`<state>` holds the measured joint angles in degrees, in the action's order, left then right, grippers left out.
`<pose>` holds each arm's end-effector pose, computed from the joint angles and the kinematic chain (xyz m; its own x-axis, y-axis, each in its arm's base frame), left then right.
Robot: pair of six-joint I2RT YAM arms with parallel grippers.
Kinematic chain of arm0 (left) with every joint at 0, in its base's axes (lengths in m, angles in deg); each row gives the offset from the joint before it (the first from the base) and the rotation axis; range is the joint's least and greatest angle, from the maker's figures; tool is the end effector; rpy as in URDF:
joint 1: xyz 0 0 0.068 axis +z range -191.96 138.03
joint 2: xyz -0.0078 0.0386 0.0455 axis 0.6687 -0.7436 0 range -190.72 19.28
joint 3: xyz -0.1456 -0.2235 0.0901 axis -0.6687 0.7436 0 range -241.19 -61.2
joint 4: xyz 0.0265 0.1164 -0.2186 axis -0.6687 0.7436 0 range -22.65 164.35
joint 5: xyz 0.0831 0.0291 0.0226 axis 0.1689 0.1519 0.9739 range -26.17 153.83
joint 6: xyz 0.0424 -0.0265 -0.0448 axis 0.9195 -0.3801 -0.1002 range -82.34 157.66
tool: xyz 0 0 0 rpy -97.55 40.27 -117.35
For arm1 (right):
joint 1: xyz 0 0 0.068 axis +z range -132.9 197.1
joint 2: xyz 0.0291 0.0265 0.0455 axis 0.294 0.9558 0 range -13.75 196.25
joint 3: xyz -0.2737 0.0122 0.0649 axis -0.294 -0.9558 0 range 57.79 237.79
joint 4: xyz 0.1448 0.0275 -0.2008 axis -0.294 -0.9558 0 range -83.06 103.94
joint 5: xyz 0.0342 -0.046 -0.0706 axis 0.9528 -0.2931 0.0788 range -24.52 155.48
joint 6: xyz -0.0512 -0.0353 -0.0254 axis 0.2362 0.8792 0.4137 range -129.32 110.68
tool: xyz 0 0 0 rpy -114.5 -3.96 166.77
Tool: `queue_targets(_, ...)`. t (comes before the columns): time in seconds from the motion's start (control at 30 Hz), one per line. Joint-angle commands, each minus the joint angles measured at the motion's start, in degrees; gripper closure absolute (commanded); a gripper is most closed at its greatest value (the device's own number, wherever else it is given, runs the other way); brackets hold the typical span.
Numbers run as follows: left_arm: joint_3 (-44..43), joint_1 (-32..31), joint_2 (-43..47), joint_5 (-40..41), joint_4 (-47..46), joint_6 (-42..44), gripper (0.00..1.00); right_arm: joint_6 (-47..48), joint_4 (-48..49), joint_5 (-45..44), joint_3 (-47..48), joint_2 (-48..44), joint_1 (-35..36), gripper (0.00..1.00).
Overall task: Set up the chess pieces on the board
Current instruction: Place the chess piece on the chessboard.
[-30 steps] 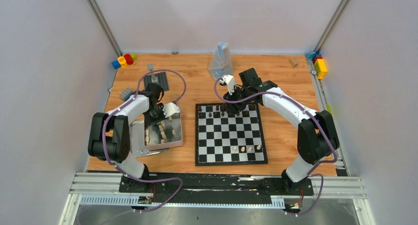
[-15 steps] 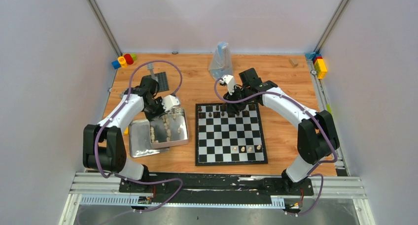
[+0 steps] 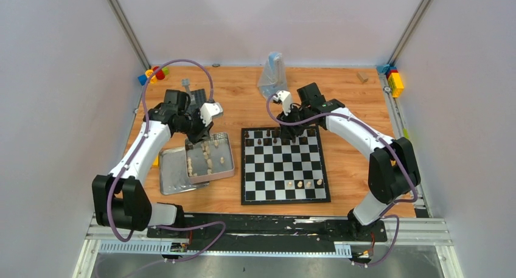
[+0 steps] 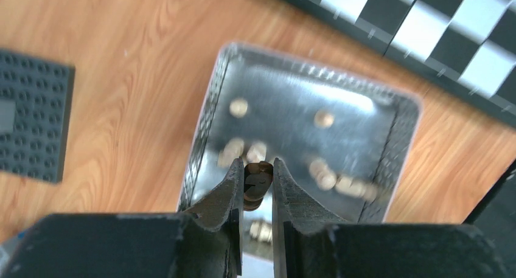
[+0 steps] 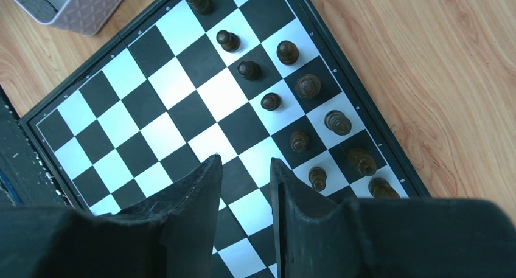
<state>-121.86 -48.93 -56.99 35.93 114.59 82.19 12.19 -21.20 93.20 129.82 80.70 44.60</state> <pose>0.2450 -0.0552 0.2662 -0.4059 0.6739 -0.6173 0.8469 0.5313 0.0233 0.2932 0.1808 0.2503 -0.4654 -0.6081 -0.6431 -0.8607 0.4805 0.1685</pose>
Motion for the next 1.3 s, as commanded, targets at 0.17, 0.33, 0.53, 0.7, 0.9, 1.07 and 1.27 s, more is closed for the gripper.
queue_targets(0.17,-3.52,-3.01,-2.43,-28.34,-15.05,-9.39,0.97,-2.42,3.40,4.45,0.69,-6.06,-3.19,0.64)
queue_targets(0.33,-3.14,-12.01,-7.09,-34.73,-22.53,-9.81,0.93,-2.28,3.25,3.24,-1.37,-8.76,-6.55,0.64)
queue_targets(0.53,-2.46,-21.35,-14.48,-40.94,-30.73,-8.51,0.93,-2.86,3.76,4.67,-5.71,-12.98,-12.19,0.64)
queue_targets(0.7,-4.26,-26.66,-21.75,-43.42,-33.45,-6.90,0.93,-3.15,5.17,5.34,-8.39,-14.73,-15.02,0.64)
queue_targets(0.9,-4.99,-28.61,-28.76,-44.34,-34.13,-4.06,0.94,-3.41,5.55,6.04,-9.14,-14.79,-15.98,0.64)
queue_targets(1.07,-2.73,-28.79,-30.31,-43.66,-38.32,-4.80,0.90,-3.59,5.67,7.09,-9.11,-13.55,-15.98,0.64)
queue_targets(1.27,-2.14,-28.80,-32.34,-43.12,-39.50,-4.89,0.88,-3.46,5.71,7.40,-9.25,-13.45,-15.95,0.64)
